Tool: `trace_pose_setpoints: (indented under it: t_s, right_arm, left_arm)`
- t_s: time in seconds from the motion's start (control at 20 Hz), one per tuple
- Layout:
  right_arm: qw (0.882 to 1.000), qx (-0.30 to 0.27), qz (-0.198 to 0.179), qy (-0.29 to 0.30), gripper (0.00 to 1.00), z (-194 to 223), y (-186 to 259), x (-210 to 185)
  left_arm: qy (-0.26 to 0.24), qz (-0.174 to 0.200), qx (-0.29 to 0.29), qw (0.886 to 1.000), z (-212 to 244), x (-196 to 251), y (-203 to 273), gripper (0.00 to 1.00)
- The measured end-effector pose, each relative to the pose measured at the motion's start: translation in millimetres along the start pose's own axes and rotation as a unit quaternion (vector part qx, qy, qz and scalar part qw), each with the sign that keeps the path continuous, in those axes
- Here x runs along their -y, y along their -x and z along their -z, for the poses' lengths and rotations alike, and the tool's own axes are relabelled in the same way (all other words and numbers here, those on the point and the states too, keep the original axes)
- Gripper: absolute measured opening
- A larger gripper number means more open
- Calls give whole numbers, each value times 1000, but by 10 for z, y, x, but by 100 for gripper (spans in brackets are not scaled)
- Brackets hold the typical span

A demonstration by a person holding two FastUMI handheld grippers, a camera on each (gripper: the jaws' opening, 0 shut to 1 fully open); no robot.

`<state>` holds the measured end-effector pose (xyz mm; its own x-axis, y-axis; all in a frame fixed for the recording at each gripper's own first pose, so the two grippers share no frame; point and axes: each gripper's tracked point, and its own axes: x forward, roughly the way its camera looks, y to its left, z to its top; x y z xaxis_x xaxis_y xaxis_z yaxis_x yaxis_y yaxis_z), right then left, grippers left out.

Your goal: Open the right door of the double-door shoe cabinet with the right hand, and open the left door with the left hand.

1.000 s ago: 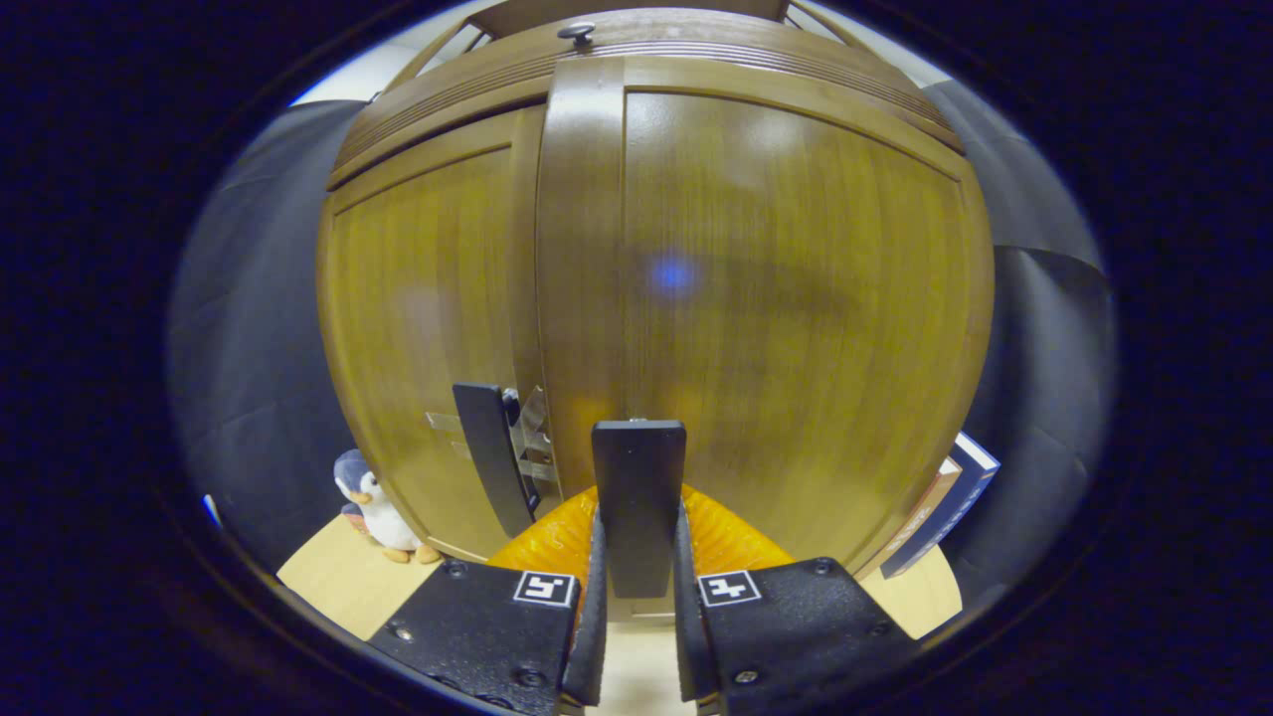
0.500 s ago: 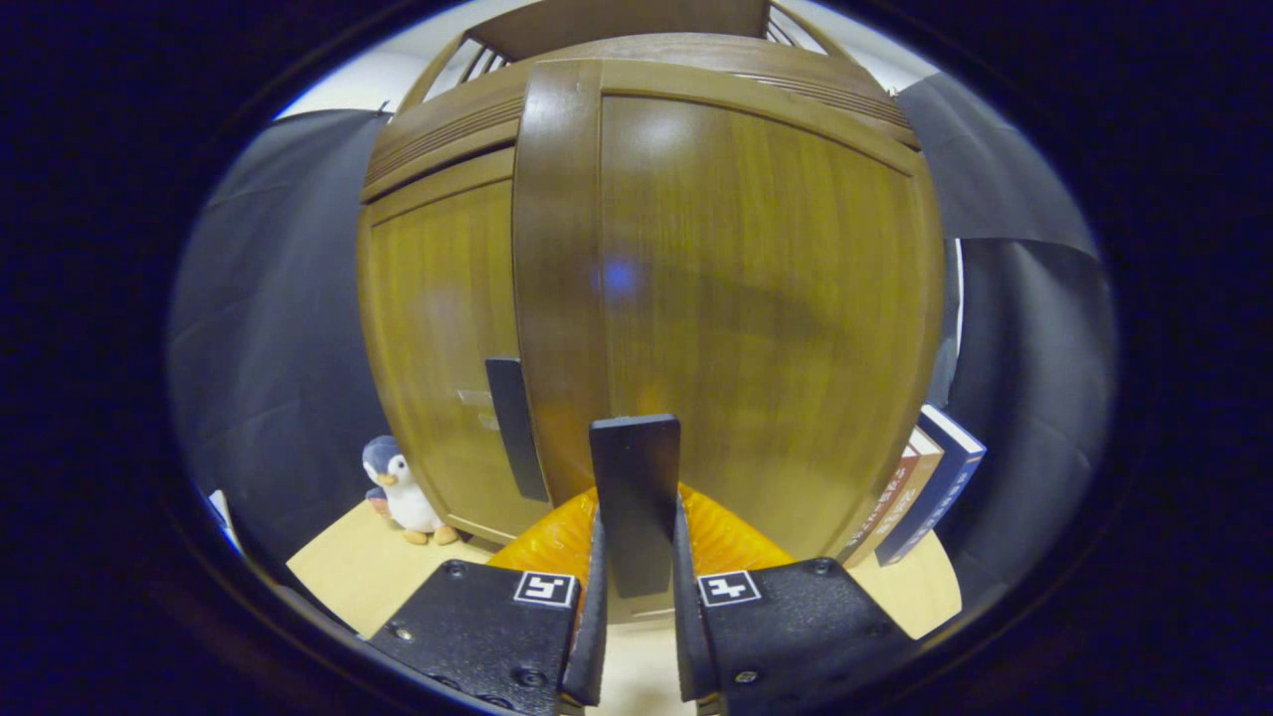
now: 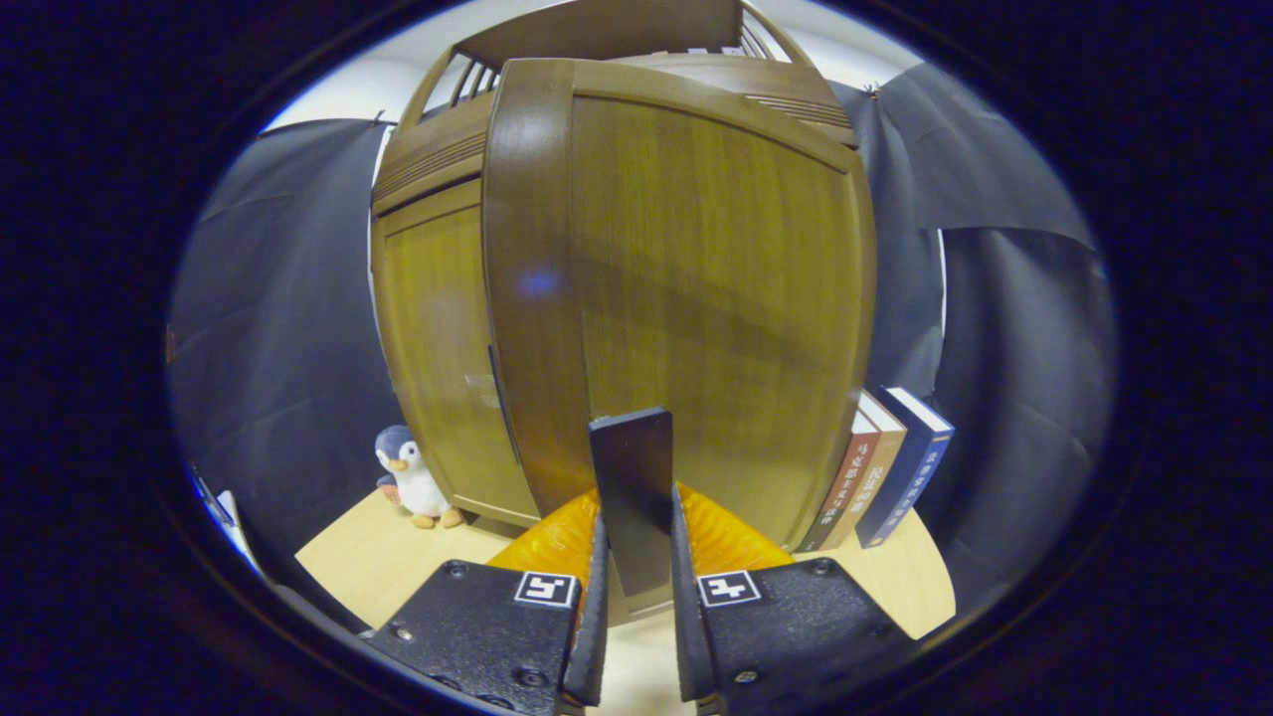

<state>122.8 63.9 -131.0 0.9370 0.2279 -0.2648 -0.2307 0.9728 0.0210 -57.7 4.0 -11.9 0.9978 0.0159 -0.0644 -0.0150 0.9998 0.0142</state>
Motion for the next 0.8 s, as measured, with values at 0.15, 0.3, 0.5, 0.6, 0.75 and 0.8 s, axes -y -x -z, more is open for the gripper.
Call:
trace_pose_setpoints:
  t_s: [0.15,0.3,0.5,0.6,0.75,0.8]
  right_arm:
    - [1000,0,6,-2,31,24,38,54]
    - [1000,-3,11,-8,29,45,90,96]
    - [1000,-2,28,-14,28,59,161,164]
    - [999,1,37,-16,26,58,181,213]
    - [999,3,46,-19,22,54,196,264]
    - [999,3,49,-21,22,60,218,285]
  left_arm:
    - [-2,13,1,1000,4,101,-39,100]
    - [-2,26,2,1000,-15,202,-65,96]
    - [-1,39,2,999,-6,299,-98,96]
    - [-3,45,1,999,-7,345,-110,95]
    - [-2,51,0,999,6,411,-110,96]
    - [-1,54,0,999,12,432,-118,96]
